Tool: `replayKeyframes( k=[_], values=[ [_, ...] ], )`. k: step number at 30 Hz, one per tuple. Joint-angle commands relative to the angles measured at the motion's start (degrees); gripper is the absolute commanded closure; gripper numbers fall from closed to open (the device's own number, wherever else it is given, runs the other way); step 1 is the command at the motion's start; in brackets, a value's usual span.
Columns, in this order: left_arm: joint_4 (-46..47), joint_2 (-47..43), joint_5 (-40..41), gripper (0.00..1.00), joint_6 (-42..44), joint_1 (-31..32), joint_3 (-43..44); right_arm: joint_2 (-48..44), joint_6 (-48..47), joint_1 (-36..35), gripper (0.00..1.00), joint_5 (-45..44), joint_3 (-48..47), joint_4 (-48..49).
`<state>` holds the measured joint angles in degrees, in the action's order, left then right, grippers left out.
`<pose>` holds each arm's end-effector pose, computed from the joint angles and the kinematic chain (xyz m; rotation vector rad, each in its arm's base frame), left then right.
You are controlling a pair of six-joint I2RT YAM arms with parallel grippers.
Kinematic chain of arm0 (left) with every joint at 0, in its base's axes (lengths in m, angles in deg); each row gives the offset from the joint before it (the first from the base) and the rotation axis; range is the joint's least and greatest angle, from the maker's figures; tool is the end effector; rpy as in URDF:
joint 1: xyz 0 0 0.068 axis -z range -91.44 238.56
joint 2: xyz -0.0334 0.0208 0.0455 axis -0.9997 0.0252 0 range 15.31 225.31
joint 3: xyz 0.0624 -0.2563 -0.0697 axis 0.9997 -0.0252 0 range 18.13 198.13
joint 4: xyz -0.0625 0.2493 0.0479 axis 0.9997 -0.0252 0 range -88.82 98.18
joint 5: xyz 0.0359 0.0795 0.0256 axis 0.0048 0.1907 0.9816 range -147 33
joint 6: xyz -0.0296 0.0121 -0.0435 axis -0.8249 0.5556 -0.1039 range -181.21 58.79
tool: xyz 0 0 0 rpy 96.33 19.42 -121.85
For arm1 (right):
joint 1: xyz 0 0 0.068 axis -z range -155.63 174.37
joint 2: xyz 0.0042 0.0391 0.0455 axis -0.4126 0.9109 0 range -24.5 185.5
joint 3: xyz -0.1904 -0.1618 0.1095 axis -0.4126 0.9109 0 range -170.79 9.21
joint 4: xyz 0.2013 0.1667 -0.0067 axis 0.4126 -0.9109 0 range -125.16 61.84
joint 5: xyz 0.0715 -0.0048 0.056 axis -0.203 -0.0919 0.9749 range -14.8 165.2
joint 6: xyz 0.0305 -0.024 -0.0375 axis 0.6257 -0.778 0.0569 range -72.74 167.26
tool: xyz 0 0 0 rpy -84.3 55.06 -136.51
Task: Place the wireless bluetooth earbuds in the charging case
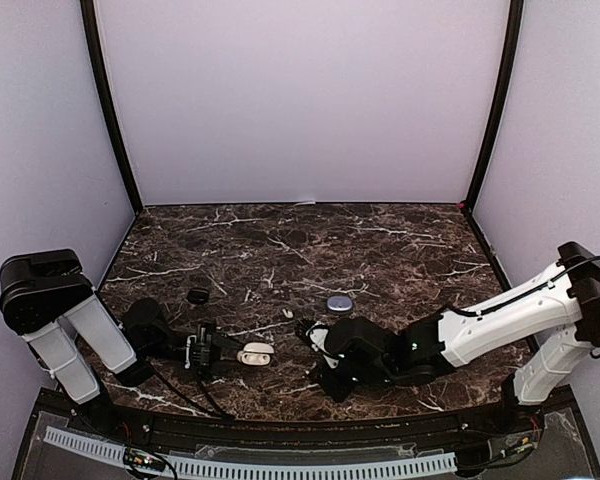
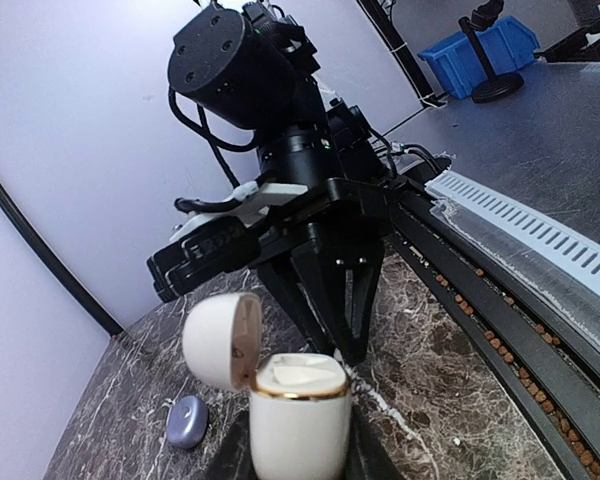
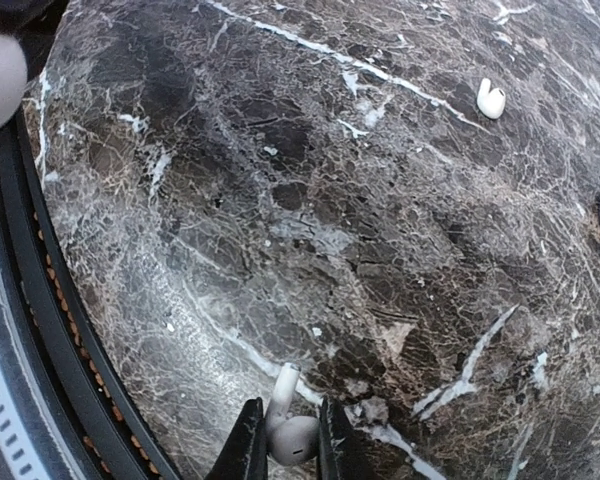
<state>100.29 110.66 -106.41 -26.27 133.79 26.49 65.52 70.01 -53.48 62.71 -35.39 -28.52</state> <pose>0.1316 -0.1712 0.1435 1.4374 0.6161 -0.7771 0.0730 0.3021 0.1671 -1.0260 2.1995 0.5884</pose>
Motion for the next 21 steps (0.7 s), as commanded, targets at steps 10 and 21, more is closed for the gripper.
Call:
replayKeyframes(
  k=[10,21],
  values=[
    [12.83,-0.16,0.51,1.0,-1.32,0.21,-1.36,4.46,27.45,6.59,0.94,8.76,-14.06,-27.64],
    [12.79,-0.37,-0.36,1.0,-2.27,0.21,-1.5,3.93,24.17,7.33,0.94,5.84,-15.97,-30.03]
  ],
)
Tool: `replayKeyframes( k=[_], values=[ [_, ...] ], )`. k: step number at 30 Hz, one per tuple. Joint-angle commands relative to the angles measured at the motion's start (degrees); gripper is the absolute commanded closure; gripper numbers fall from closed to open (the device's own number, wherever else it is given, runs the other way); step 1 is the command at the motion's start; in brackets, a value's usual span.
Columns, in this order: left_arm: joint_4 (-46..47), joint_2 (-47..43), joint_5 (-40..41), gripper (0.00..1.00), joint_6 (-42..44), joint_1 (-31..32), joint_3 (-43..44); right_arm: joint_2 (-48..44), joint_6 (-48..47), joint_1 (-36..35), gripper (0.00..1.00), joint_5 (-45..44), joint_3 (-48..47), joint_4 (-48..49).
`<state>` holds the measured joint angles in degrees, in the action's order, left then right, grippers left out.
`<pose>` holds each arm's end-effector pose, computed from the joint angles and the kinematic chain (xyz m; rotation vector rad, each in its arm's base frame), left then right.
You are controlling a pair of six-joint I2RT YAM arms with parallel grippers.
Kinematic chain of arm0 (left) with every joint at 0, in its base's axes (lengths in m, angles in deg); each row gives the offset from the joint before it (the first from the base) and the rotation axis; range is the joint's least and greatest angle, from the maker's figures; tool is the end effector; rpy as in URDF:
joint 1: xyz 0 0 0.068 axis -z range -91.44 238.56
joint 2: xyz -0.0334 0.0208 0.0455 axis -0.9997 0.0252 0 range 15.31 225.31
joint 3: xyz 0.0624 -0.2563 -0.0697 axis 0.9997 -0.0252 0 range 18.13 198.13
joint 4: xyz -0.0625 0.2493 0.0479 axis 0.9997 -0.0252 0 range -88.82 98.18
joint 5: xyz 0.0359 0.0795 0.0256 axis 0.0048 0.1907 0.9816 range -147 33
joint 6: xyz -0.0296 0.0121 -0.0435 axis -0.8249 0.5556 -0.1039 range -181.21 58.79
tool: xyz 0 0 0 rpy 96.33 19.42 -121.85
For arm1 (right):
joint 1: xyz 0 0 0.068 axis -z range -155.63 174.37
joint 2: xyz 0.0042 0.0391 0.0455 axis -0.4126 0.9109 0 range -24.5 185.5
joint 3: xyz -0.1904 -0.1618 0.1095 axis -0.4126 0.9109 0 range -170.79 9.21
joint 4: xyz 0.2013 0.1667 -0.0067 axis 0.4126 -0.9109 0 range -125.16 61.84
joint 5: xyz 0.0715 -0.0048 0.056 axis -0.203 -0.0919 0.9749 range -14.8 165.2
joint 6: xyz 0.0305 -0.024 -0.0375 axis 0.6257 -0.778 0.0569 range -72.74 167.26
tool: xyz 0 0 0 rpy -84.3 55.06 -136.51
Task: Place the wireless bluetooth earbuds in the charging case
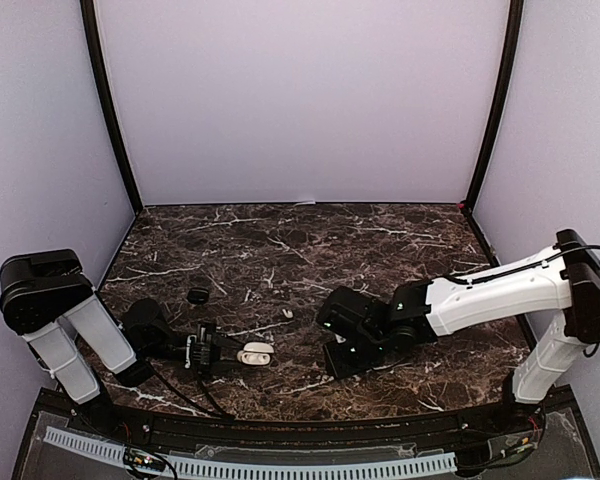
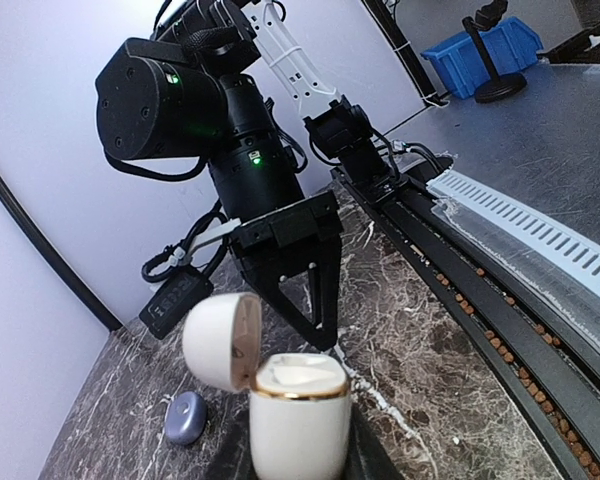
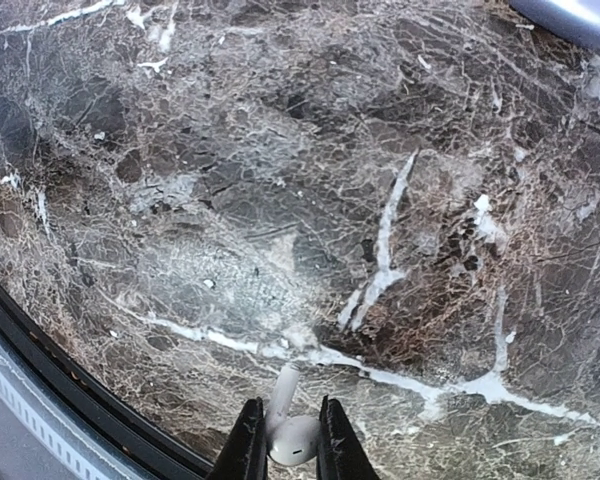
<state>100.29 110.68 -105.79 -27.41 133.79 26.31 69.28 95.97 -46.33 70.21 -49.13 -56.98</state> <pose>0.1315 -0.1707 0.1429 1.4293 0.6417 -0.7863 0.1085 0.3004 0.1851 -0.5068 2.7536 0.4909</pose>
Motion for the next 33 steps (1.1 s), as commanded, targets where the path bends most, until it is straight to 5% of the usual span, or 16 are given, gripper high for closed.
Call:
replayKeyframes(
  k=[1,9,13,20,33],
  values=[
    [12.82,-0.41,-1.21,1.0,-1.45,0.21,-1.33,0.35,-2.94,0.14,0.94,-2.07,-2.63,-1.97],
    [12.91,0.27,-2.58,1.0,-5.03,0.17,-0.82,0.1,-20.12,-2.55,1.0,-10.52,-4.59,-3.99],
    [12.92,0.69,-4.83,1.0,-16.14,-2.1,1.1,-1.35,-31.11,-6.56,1.0,-17.28,-5.19,-4.24],
    [12.92,3.33,-18.55,1.0,-35.41,-6.41,5.23,-8.5,-44.6,-10.42,1.0,-14.43,-1.09,1.18],
    [12.84,7.2,-20.66,1.0,-62.56,-7.99,8.94,-16.3,-57.38,-11.72,1.0,-11.82,-0.68,7.16]
  ],
)
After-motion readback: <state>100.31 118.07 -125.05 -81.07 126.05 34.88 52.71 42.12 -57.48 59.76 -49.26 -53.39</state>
